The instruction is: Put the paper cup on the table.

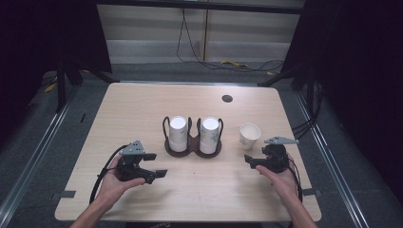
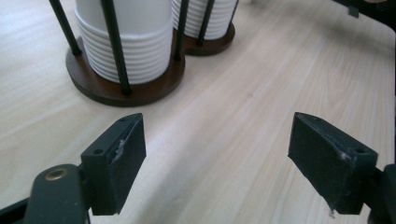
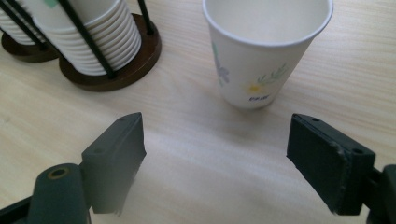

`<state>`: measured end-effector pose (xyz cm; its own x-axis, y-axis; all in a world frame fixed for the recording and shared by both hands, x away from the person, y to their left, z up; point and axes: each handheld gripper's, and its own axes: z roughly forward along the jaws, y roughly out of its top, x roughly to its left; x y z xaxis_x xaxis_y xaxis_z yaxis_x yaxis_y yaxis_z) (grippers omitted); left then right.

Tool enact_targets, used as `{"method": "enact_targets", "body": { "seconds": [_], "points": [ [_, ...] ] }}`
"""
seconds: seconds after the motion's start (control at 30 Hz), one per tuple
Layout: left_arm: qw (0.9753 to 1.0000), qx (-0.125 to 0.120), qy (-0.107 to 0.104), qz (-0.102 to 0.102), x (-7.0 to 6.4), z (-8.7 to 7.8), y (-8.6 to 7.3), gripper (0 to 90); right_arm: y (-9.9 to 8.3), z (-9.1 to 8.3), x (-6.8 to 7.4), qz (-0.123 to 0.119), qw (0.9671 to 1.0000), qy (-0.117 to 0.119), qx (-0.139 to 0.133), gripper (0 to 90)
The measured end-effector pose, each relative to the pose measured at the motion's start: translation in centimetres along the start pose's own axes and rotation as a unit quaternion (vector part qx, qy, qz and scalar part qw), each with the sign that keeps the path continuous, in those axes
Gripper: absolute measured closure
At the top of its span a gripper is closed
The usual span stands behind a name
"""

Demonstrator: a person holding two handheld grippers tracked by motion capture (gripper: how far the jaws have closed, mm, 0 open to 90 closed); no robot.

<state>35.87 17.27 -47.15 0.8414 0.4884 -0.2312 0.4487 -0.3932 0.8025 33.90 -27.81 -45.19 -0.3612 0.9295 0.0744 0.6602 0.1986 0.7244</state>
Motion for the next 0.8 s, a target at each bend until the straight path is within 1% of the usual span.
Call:
{"method": "enact_targets", "body": {
  "seconds": [0.03,0.1,0.13,0.17,0.2,0.23,0.27,0.3,0.33,0.37,0.4,0.43,0.5,0.53,0.57,0.6,0.63,0.67,0.7,0.73,0.77,0.8],
  "points": [
    [1.0,0.006,0.0,0.005,0.0,0.0,-0.1,19.0,0.0,0.0,0.0,0.0,1.0,0.0,0.0,19.3],
    [1.0,0.006,0.001,-0.003,-0.2,0.0,-0.5,19.0,-0.7,-0.6,0.5,0.003,1.0,0.001,-0.004,19.6],
    [1.0,0.008,0.002,-0.005,-0.2,0.0,-0.7,19.0,-1.1,-0.8,0.7,0.006,0.9999,0.006,-0.007,19.8],
    [0.9999,0.01,0.004,-0.005,-0.3,0.0,-0.8,19.0,-1.4,-1.1,0.8,0.015,0.9998,0.008,-0.012,20.2],
    [0.9999,0.011,0.0,-0.006,-0.4,0.1,-1.0,18.5,-1.5,-1.3,1.0,0.017,0.9997,0.01,-0.016,21.0],
    [0.9999,0.013,0.0,-0.004,-0.6,0.1,-1.1,17.6,-1.8,-1.7,1.3,0.014,0.9996,0.005,-0.024,21.8],
    [0.9999,0.014,0.003,-0.006,-0.7,0.1,-1.2,18.4,-2.2,-2.2,1.8,0.013,0.9993,0.005,-0.034,21.8],
    [0.9999,0.014,0.004,-0.006,-0.7,0.1,-1.3,18.3,-2.4,-2.4,2.1,0.017,0.9992,0.01,-0.036,21.8],
    [0.9999,0.013,0.003,-0.01,-0.8,0.1,-1.4,18.3,-2.4,-2.4,2.1,0.017,0.9992,0.01,-0.036,21.8],
    [0.9998,0.014,0.004,-0.01,-1.0,0.0,-1.6,18.4,-3.0,-2.7,3.0,0.015,0.9989,0.02,-0.04,21.8],
    [0.9998,0.014,0.004,-0.01,-1.0,0.0,-1.6,18.4,-3.0,-2.7,3.0,0.015,0.9989,0.02,-0.04,21.8],
    [0.9998,0.015,0.008,-0.008,-1.0,0.0,-1.8,18.4,-3.2,-2.8,3.3,0.013,0.9988,0.023,-0.041,21.8],
    [0.9999,0.013,0.01,-0.004,-1.2,-0.1,-2.0,19.6,-3.9,-3.0,4.0,0.018,0.998,0.041,-0.045,21.8],
    [0.9999,0.004,0.01,-0.008,-1.3,-0.3,-2.1,22.4,-4.2,-3.1,4.4,0.014,0.9979,0.043,-0.047,21.6],
    [0.9999,-0.005,0.004,-0.01,-1.3,-0.3,-2.1,22.3,-4.3,-3.1,4.6,0.009,0.9981,0.043,-0.044,21.6],
    [0.9999,-0.009,0.004,-0.008,-1.4,-0.3,-2.2,22.4,-4.5,-3.1,4.8,0.002,0.9983,0.04,-0.043,21.6],
    [0.9999,-0.009,0.008,-0.006,-1.4,-0.3,-2.2,22.8,-4.5,-3.0,4.9,-0.006,0.9986,0.035,-0.039,21.6],
    [0.9999,-0.009,0.008,-0.006,-1.4,-0.3,-2.2,22.7,-4.5,-3.0,4.9,-0.006,0.9986,0.035,-0.039,21.6],
    [0.9998,-0.015,0.007,-0.007,-1.4,-0.2,-2.1,22.7,-4.8,-2.6,5.2,-0.02,0.9992,0.02,-0.03,21.8],
    [0.9998,-0.015,0.007,-0.007,-1.4,-0.2,-2.1,22.7,-4.8,-2.6,5.2,-0.02,0.9992,0.02,-0.03,21.8],
    [0.9997,-0.017,0.008,-0.016,-1.4,-0.2,-2.0,22.7,-4.9,-2.5,5.2,-0.018,0.9993,0.021,-0.027,21.8],
    [0.9997,-0.018,0.012,-0.014,-1.3,-0.1,-2.1,21.9,-5.1,-1.9,5.1,0.0,0.9992,0.037,-0.014,21.7]
  ]
}}
